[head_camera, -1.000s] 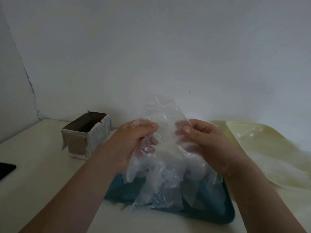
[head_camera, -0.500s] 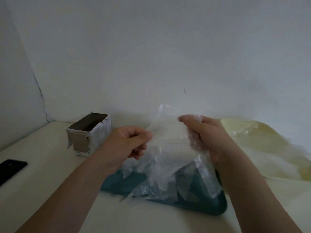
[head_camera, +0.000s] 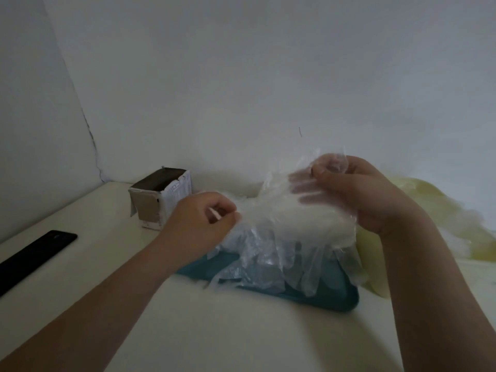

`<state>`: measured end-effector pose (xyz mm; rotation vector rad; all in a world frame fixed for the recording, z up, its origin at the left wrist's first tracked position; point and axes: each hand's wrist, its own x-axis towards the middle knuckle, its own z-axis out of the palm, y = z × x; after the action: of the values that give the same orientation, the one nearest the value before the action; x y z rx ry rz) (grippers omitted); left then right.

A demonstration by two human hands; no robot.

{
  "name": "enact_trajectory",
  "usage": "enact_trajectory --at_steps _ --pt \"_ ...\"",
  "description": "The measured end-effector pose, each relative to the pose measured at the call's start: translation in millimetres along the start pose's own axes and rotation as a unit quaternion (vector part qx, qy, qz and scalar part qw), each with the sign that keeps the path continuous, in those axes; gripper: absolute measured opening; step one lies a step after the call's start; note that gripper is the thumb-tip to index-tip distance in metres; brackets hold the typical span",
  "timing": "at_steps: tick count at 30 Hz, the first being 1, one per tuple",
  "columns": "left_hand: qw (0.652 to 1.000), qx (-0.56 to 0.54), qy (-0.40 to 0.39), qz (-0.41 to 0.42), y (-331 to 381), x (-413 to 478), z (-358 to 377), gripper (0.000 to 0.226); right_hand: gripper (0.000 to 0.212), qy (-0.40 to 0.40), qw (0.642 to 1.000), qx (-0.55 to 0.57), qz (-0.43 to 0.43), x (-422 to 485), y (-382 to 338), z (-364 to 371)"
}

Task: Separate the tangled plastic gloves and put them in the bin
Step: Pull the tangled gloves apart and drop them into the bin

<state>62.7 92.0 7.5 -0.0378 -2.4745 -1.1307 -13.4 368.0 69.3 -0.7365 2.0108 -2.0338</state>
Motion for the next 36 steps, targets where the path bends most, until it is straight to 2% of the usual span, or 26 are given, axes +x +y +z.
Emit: enact_trajectory --at_steps 1,3,5,6,10,14,16,17,20,22,24,26,28,30,33,36 --pt "0.999 0.026 -0.035 0.019 4 0 11 0.012 0.022 -0.015 1.000 0.019 -0.001 1 0 3" --pt "0.986 0.085 -0.145 0.017 9 1 33 0.047 0.017 -0.001 1.000 0.001 -0.009 3 3 6" --pt "0.965 0.156 -0.212 0.016 7 6 52 0.075 0.020 0.053 0.994 -0.088 -0.026 7 9 6" --pt "0.960 0.181 -0.214 0.020 5 8 59 0.076 0.023 0.073 0.989 -0.128 -0.030 7 10 6" --pt "0.958 0.236 -0.164 0.019 -9 20 59 0.036 0.029 0.059 0.982 -0.177 -0.009 6 11 6" --pt "0.964 0.178 -0.198 -0.001 -34 19 49 0.002 0.028 0.067 0.978 -0.200 -0.002 7 10 18" --pt "0.972 0.145 -0.186 0.002 -43 13 51 0.027 0.029 0.051 0.973 -0.223 0.010 6 9 24" --pt "0.976 0.150 -0.158 0.015 -43 10 51 0.033 0.029 0.037 0.971 -0.234 0.017 5 8 27" --pt "0.968 0.180 -0.098 0.148 -32 0 61 0.028 0.026 0.024 0.967 -0.252 0.031 2 8 34" --pt "0.953 0.166 -0.152 0.200 -27 -6 69 0.031 0.026 0.027 0.965 -0.257 0.044 2 9 38" --pt "0.937 0.212 -0.221 0.167 -24 -8 76 0.043 0.025 0.031 0.964 -0.260 0.053 1 12 38" --pt "0.933 0.232 -0.238 0.135 -25 -7 83 0.034 0.025 0.037 0.962 -0.266 0.058 -5 14 37" --pt "0.941 0.222 -0.229 0.112 -26 -5 86 0.012 0.025 0.041 0.962 -0.263 0.064 -13 15 36" --pt "0.953 0.187 -0.216 0.103 -29 -2 85 0.016 0.025 0.045 0.967 -0.241 0.069 -20 18 35" --pt "0.977 0.063 -0.203 0.031 -24 3 66 0.026 0.024 0.051 0.979 -0.183 0.073 -27 17 34" --pt "0.992 -0.001 -0.127 -0.009 -10 17 33 0.033 0.025 0.056 0.981 -0.173 0.066 -31 12 32"
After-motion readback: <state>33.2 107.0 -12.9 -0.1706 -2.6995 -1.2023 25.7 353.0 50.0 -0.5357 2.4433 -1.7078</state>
